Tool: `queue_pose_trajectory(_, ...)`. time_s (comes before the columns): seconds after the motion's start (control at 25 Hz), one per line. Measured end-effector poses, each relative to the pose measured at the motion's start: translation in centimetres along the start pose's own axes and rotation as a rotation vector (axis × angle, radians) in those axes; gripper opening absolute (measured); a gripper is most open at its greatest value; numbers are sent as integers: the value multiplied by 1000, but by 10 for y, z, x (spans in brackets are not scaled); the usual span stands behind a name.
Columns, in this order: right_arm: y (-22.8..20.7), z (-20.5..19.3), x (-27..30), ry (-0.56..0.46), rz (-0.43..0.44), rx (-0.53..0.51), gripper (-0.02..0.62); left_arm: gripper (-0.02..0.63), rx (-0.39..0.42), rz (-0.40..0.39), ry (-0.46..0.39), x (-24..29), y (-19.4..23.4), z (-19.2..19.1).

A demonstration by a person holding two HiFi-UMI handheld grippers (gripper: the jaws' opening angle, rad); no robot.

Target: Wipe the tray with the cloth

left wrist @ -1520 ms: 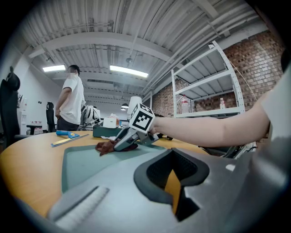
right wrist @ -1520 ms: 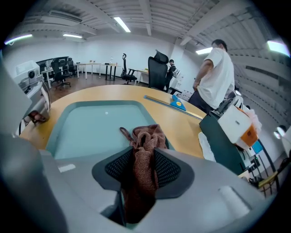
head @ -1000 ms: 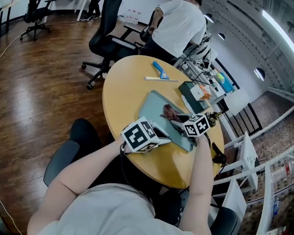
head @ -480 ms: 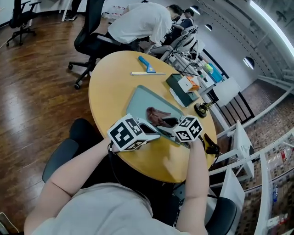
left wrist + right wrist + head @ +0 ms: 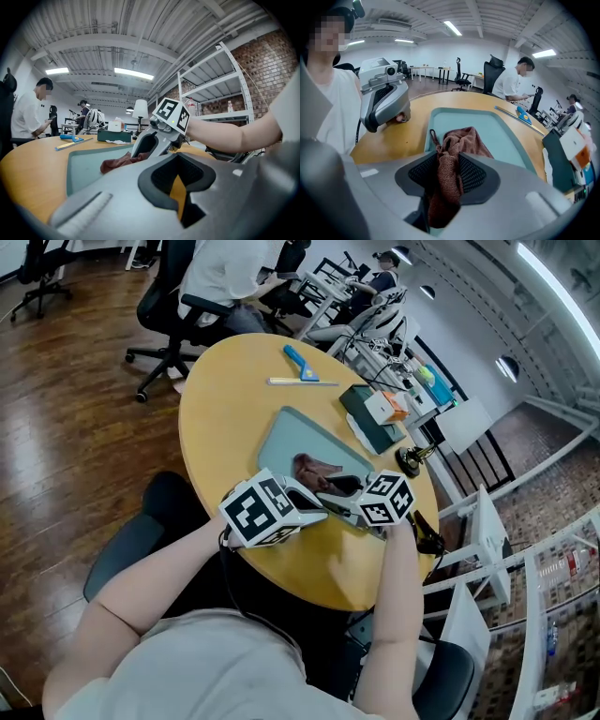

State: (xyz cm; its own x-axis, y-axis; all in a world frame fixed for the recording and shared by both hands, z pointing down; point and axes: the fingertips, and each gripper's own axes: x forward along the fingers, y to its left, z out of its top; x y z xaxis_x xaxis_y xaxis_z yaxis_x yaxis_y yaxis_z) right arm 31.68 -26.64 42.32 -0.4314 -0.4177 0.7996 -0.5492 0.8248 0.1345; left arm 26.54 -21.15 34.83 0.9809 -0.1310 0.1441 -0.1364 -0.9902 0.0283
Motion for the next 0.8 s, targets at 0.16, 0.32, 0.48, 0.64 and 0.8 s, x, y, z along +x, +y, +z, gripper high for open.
queue_pose_trajectory(0.16, -9, 8, 10, 23, -2, -18, 143, 2, -2, -2, 0, 2, 3, 0)
queue_pose_trajectory(0.32, -31, 7, 15, 57, -66, -4, 144, 2, -2, -1, 1, 1, 3, 0)
queue_pose_trajectory(0.48, -60, 7, 20, 62, -119, 25, 144, 2, 1, 3, 5, 2, 5, 1)
queue_pose_trajectory(0.64, -93, 2, 18, 68, -168, 64, 144, 2, 1, 2, 9, 13, 4, 5)
queue_pose_trajectory(0.8, -124, 1, 23, 74, -244, 110, 144, 2, 3, 4, 10, 10, 3, 5)
